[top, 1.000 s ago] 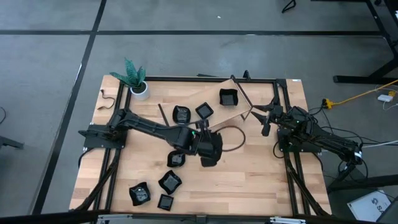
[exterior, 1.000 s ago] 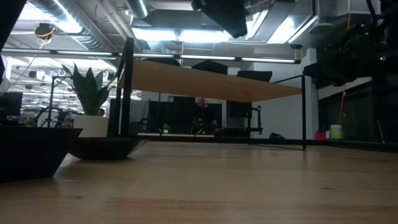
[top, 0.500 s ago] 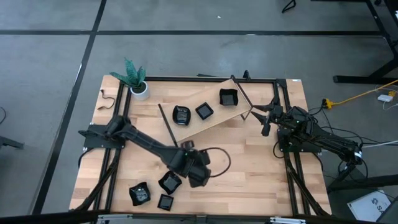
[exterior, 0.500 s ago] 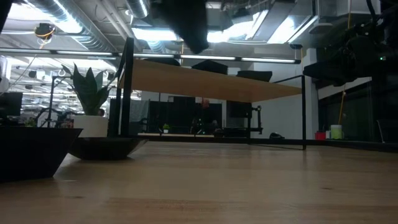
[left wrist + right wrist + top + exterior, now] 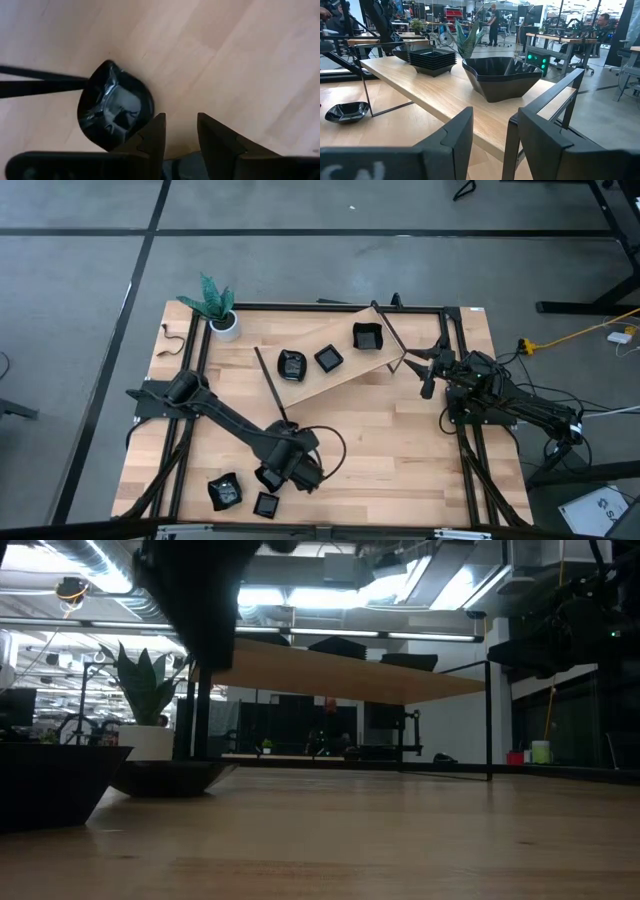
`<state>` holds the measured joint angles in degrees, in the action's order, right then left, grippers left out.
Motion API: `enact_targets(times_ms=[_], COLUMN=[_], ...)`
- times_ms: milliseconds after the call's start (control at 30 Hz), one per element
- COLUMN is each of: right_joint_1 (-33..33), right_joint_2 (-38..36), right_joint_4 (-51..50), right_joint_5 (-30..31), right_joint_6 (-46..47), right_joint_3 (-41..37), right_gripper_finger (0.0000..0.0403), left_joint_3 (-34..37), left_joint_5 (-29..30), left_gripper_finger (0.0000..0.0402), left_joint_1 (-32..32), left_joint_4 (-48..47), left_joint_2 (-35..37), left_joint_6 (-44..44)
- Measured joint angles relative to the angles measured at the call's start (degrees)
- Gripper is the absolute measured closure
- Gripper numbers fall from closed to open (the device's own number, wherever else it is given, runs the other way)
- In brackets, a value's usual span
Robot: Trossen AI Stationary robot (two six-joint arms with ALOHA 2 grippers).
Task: Pick & Place Mini shaped plates
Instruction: Stack the black leaf-shaped plate on top of the black leaf-shaped plate on the shelf
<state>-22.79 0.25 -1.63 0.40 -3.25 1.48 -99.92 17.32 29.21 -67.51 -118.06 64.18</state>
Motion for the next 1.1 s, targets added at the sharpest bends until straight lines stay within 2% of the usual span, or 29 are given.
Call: enact_targets(times_ms=[267,567,1100], right_joint_1=[0.0,0.0,0.0], right_joint_2=[0.0,0.0,0.0], right_joint_4=[0.0,0.0,0.0], right_joint_5=[0.0,0.0,0.0], right_joint_6=[0.0,0.0,0.0], right_joint_3=[0.0,0.0,0.0], right_gripper_finger=[0.0249,0.0249,0.0249], left_joint_3=[6.2,10.4,16.1], left_joint_5=[-0.4,0.9,2.4], left_gripper_finger=[0.0295,0.0299,0.0302], left_joint_1=[-0.7,-0.8,-0.8], left_joint_4=[0.0,6.4,10.1], left_joint_2=[0.0,0.0,0.0], left_joint_6=[-1.3,-6.2,-9.0])
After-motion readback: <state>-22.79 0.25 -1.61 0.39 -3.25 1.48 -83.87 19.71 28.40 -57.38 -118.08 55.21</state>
